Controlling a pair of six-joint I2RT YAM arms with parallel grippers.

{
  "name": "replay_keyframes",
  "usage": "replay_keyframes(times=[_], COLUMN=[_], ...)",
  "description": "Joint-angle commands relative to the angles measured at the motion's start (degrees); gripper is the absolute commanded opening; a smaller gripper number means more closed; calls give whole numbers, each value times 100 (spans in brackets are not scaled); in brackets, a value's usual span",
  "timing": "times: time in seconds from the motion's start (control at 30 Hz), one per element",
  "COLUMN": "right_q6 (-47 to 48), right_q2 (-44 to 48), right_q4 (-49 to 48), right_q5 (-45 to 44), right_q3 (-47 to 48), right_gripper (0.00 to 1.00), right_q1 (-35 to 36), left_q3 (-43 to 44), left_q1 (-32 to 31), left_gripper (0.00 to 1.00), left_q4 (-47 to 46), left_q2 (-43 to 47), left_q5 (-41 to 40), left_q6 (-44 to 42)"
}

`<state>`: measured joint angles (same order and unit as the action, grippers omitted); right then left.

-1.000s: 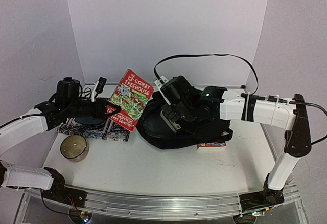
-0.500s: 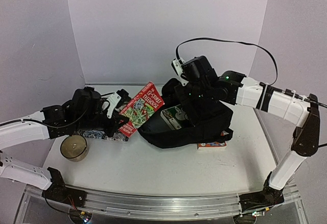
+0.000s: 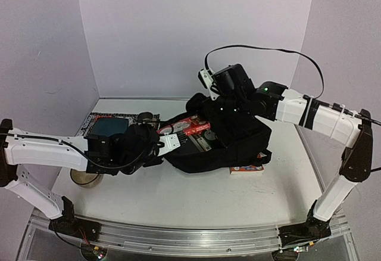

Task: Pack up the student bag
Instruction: Place the book in the largest pocket of the bag.

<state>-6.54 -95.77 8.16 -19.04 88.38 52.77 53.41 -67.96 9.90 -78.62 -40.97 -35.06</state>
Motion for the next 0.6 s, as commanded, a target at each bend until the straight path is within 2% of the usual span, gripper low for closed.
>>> replay_keyframes(times=[0.0,0.1,0.33,0.47,0.57], right_q6=[-100,-101,-152,-185,-194], right_q2=[445,489,607,660,687], right_q4=[-445,-483,-647,-728,-748], right_q5=[134,207,436,548,620], right_q3=[251,213,65,-25,-53], right_gripper=[0,0,0,0,0], right_q1=[27,16,-2,-8,-19], left_q3=[425,639,1178,1262,1255], left_q1=[2,12,223,247,273], left_gripper=[0,0,0,0,0], left_q4=[-1656,-1894,-1979,-1958,-1966], left_q2=[-423,-952,-2062,-2325,-2361], left_q5=[-1008,-1186,-1389,-1413,-1732], left_q6=[-1510,-1897,-2146,-2108,-2074])
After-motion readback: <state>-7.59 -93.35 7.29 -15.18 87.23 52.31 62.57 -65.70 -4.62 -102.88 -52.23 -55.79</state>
